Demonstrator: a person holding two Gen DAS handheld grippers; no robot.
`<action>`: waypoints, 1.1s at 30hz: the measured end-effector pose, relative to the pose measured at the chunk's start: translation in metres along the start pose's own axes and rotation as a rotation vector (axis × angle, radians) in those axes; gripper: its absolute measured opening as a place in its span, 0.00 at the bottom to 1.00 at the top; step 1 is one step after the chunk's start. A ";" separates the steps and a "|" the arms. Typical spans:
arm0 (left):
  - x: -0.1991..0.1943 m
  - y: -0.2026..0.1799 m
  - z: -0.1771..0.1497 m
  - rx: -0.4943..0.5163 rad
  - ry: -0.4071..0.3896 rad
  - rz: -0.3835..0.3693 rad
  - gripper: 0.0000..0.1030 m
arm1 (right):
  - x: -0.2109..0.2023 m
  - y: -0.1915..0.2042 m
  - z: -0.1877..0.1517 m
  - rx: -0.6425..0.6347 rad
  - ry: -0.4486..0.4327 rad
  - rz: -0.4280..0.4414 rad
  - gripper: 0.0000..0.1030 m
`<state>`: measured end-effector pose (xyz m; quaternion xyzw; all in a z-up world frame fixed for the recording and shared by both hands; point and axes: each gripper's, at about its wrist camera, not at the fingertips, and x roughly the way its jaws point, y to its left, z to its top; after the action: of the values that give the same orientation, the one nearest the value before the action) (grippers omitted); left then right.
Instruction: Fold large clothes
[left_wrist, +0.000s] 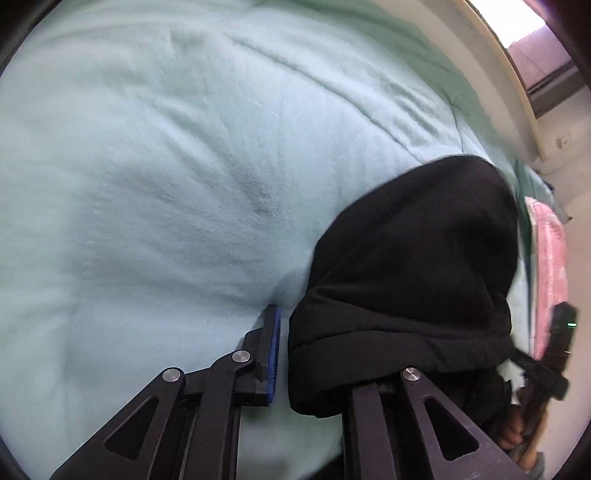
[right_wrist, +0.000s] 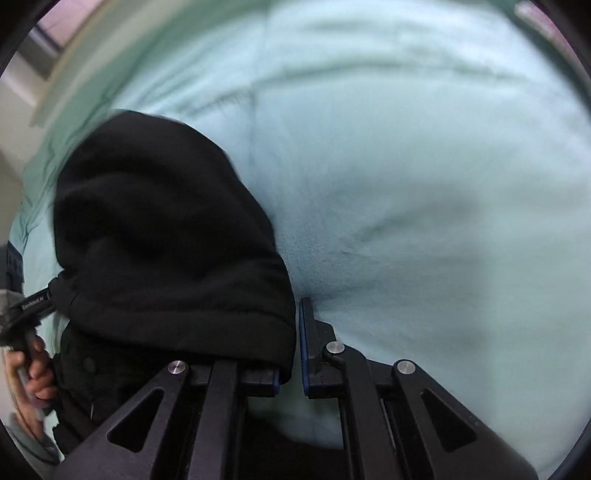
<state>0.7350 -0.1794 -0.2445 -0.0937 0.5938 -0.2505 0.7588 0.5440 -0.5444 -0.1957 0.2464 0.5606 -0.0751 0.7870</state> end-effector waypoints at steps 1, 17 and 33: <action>-0.001 0.001 0.002 0.003 -0.002 -0.007 0.14 | 0.000 0.002 0.003 -0.004 0.001 -0.001 0.06; -0.145 -0.086 -0.002 0.245 -0.291 -0.042 0.56 | -0.124 0.069 0.006 -0.262 -0.227 0.097 0.63; -0.015 -0.080 -0.009 0.263 -0.067 0.109 0.56 | -0.002 0.089 -0.007 -0.344 -0.028 -0.033 0.57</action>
<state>0.7028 -0.2394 -0.1985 0.0305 0.5344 -0.2815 0.7964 0.5726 -0.4642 -0.1690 0.0975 0.5582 0.0057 0.8239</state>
